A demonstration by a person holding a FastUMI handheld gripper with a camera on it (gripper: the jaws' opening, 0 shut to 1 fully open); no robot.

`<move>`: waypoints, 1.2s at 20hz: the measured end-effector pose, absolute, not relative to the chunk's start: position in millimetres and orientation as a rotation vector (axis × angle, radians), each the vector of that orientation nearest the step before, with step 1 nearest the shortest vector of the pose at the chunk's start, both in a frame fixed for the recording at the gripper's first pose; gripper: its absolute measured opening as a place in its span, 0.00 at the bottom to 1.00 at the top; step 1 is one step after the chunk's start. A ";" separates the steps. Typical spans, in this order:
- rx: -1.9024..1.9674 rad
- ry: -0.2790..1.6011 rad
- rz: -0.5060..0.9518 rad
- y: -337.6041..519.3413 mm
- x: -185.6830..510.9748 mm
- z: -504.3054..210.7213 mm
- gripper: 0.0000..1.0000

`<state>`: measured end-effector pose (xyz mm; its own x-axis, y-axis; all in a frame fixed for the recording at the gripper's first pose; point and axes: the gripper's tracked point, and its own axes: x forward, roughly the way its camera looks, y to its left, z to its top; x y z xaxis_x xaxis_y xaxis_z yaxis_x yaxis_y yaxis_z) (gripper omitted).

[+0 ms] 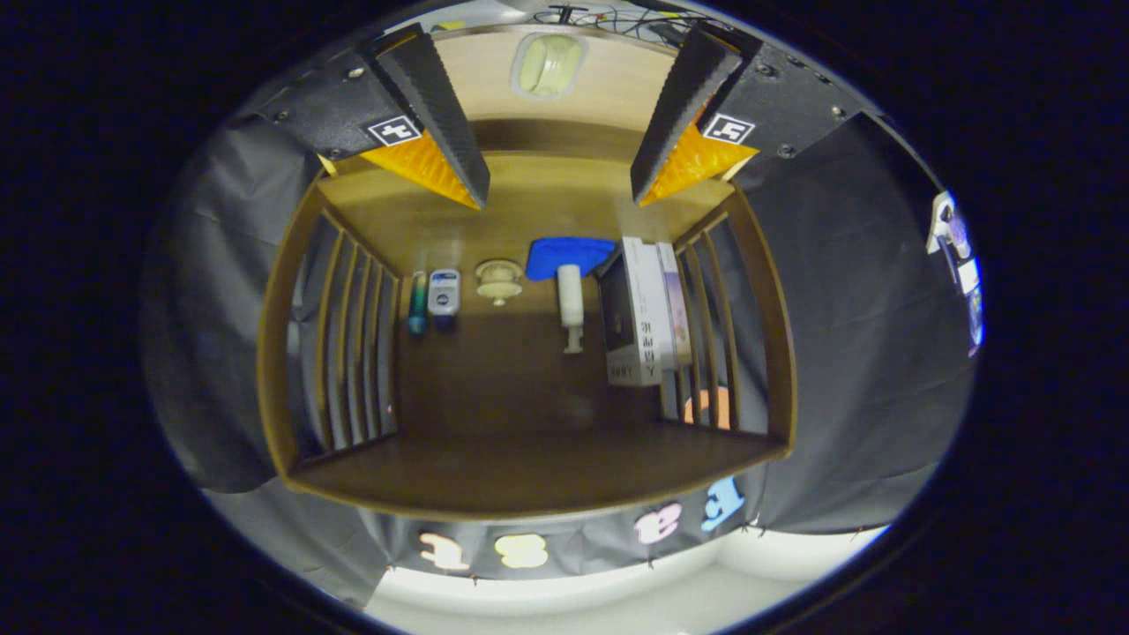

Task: Pull open the drawer, take out the items inside it, and place them on the countertop above the cabinet.

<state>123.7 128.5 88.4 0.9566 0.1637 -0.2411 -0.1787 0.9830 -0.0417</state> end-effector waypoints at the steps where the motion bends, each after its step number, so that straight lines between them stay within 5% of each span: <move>1: -0.087 0.301 0.168 130.1 132.1 78.6 1.00; 12: -0.114 0.901 0.122 136.4 140.6 -56.4 0.94; 19: -0.097 1.083 0.058 119.4 125.8 -94.7 0.79; 24: -0.133 1.123 0.015 110.4 118.4 -111.9 0.56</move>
